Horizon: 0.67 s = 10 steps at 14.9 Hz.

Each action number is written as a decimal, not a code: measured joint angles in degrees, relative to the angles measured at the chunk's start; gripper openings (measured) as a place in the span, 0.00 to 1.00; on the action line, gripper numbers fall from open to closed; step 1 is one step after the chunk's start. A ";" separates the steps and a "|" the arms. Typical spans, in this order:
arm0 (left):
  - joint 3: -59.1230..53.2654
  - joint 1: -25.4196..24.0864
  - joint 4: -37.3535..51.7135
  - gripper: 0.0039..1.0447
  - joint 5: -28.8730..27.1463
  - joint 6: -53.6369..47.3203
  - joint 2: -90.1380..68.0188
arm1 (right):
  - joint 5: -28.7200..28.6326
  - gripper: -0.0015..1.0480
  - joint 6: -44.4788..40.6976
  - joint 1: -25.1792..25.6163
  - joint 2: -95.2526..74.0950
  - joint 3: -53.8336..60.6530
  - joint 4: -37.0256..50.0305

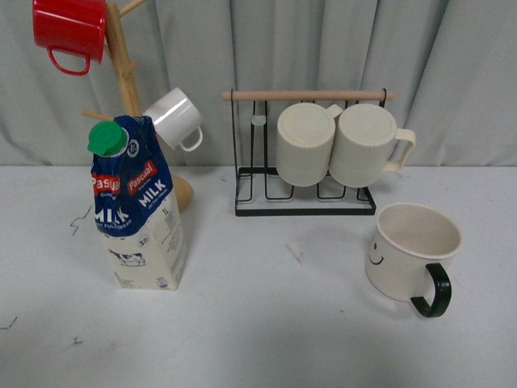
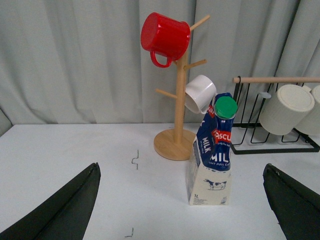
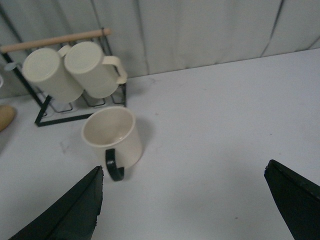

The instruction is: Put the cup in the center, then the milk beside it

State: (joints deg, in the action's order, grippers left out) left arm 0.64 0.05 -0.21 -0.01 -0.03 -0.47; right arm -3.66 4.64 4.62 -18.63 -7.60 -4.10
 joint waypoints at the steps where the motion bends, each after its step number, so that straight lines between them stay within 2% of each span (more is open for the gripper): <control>1: 0.00 0.00 0.00 0.94 0.00 0.00 0.00 | -2.01 0.94 0.13 3.54 -6.80 -2.49 4.44; 3: 0.00 0.00 0.00 0.94 0.00 0.00 0.00 | -6.32 0.94 0.66 6.08 -22.82 -7.82 8.76; 6: 0.00 0.00 -0.02 0.94 0.00 0.00 0.00 | -4.90 0.94 1.29 4.02 -42.60 -16.94 15.65; 10: 0.00 0.00 0.00 0.94 0.00 0.00 0.00 | -4.50 0.94 2.71 0.11 -62.03 -29.09 11.54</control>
State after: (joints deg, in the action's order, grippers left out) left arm 0.64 0.05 -0.21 -0.01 -0.03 -0.47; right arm -8.16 7.35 4.73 -80.66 -36.69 7.44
